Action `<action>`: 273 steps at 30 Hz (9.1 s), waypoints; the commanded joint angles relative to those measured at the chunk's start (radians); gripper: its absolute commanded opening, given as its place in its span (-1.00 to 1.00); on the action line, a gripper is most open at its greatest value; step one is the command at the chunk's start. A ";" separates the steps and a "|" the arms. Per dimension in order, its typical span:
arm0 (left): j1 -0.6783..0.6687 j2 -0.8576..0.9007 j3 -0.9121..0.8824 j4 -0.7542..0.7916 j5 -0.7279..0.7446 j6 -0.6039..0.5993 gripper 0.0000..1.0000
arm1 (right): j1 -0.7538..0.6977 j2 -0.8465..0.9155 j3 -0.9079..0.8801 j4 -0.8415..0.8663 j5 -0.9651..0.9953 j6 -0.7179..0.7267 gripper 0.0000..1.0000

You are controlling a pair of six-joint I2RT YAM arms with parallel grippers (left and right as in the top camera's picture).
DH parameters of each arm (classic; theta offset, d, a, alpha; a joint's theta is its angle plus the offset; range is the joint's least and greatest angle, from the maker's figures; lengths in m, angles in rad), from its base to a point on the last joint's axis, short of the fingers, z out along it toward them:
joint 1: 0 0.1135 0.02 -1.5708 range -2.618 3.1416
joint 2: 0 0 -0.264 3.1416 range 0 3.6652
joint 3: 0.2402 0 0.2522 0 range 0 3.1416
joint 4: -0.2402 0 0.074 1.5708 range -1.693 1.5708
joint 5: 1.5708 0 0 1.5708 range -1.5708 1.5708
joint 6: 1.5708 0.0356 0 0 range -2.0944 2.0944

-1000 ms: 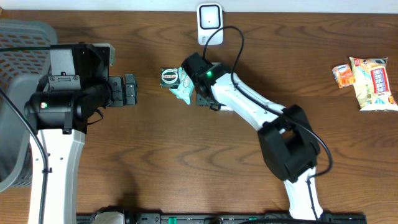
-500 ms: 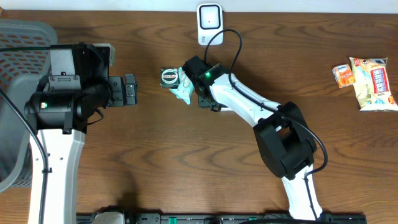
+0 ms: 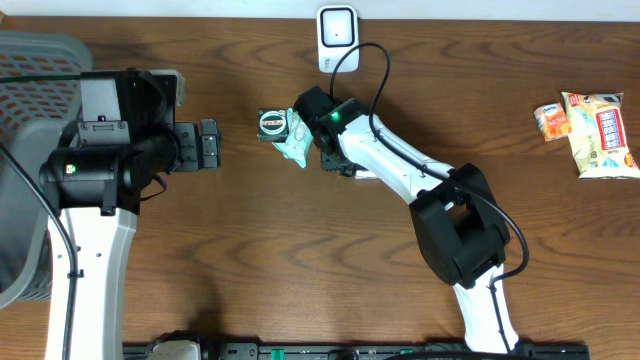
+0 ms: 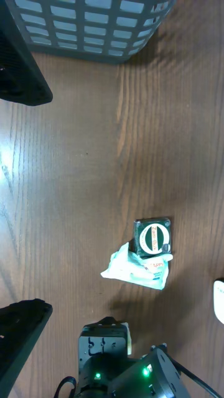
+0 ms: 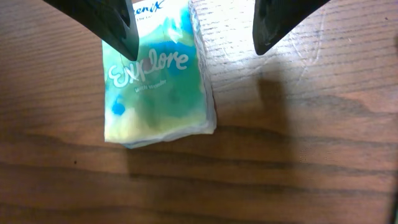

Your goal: Scan the item barcode

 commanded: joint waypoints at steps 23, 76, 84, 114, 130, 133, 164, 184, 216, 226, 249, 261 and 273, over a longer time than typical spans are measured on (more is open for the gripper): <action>0.005 0.003 0.007 -0.002 -0.006 0.010 0.95 | -0.042 -0.090 -0.101 0.090 -0.141 -0.042 -0.98; 0.005 0.003 0.007 -0.002 -0.006 0.010 0.96 | -0.355 -0.353 -0.412 0.283 -0.850 -0.362 0.29; 0.005 0.003 0.007 -0.002 -0.006 0.010 0.95 | -0.289 -0.352 -0.412 0.363 -0.838 -0.339 -0.15; 0.005 0.003 0.007 -0.002 -0.006 0.010 0.95 | -0.168 -0.298 -0.412 0.442 -0.582 -0.195 -0.98; 0.005 0.003 0.007 -0.002 -0.006 0.010 0.96 | -0.208 -0.296 -0.412 0.345 -0.455 -0.186 -0.98; 0.005 0.003 0.007 -0.002 -0.006 0.010 0.96 | -0.222 -0.296 -0.412 0.299 -0.391 -0.151 -0.98; 0.005 0.003 0.007 -0.002 -0.006 0.010 0.96 | -0.334 -0.306 -0.400 0.277 -0.428 -0.210 0.89; 0.005 0.003 0.007 -0.002 -0.006 0.010 0.95 | -0.412 -0.304 -0.576 0.526 -0.798 -0.367 0.26; 0.005 0.003 0.007 -0.002 -0.006 0.010 0.95 | -0.424 -0.169 -0.634 0.694 -0.996 -0.266 -0.49; 0.005 0.003 0.007 -0.002 -0.006 0.010 0.96 | -0.430 -0.195 -0.634 0.729 -1.176 -0.327 -0.98; 0.005 0.003 0.007 -0.002 -0.006 0.010 0.96 | -0.463 -0.230 -0.634 1.030 -1.818 -0.405 -0.98; 0.005 0.003 0.007 -0.002 -0.006 0.010 0.96 | -0.628 -0.230 -0.634 1.048 -1.877 -0.388 -0.98; 0.005 0.003 0.007 -0.002 -0.006 0.010 0.96 | -0.631 -0.230 -0.634 1.071 -1.876 -0.327 -0.98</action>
